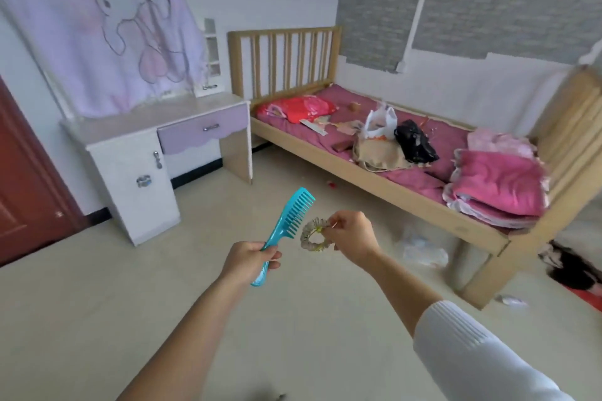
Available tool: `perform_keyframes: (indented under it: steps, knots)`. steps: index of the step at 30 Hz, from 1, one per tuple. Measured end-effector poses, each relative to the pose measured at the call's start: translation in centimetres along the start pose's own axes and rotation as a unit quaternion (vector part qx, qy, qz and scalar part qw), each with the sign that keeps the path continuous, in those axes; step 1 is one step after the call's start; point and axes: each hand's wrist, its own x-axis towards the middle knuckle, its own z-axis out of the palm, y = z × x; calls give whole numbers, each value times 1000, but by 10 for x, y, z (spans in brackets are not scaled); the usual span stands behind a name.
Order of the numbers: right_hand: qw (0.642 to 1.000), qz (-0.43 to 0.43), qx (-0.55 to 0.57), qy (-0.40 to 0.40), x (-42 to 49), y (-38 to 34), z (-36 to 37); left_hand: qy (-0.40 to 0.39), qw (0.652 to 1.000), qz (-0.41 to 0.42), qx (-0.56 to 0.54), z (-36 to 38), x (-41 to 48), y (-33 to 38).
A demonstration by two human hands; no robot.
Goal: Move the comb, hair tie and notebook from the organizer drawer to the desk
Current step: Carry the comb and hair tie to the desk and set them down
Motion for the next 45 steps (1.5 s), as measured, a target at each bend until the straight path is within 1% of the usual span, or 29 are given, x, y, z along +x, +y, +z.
perform_keyframes:
  steps: [4,7,12,16,23,28,30,32,36,41,45]
  knots:
    - [999,-29,0,-39,112,-38,56,29,1000,-13,-3,-55,101,20]
    - [997,-45,-6,-66,195,-72,94,73,997,-22,-9,-98,175,47]
    - [993,-60,3,-104,311,-132,161,134,988,-39,-72,-175,273,79]
    - [988,-67,11,-142,395,-173,222,176,979,-43,-91,-234,348,99]
    - [980,-96,46,-170,552,-263,358,212,968,-22,-134,-361,506,136]
    - [979,-75,66,-178,655,-325,437,224,963,-32,-145,-453,612,165]
    - [980,-69,64,-176,690,-343,462,254,952,-41,-167,-480,652,174]
    - [980,-61,62,-181,723,-355,485,277,936,-54,-210,-501,690,177]
    - [978,-53,52,-196,789,-373,533,289,912,-79,-279,-536,765,171]
    - [974,-44,45,-219,879,-381,595,350,887,-118,-278,-572,860,154]
    - [967,-14,39,-251,953,-381,643,407,859,-144,-276,-588,932,146]
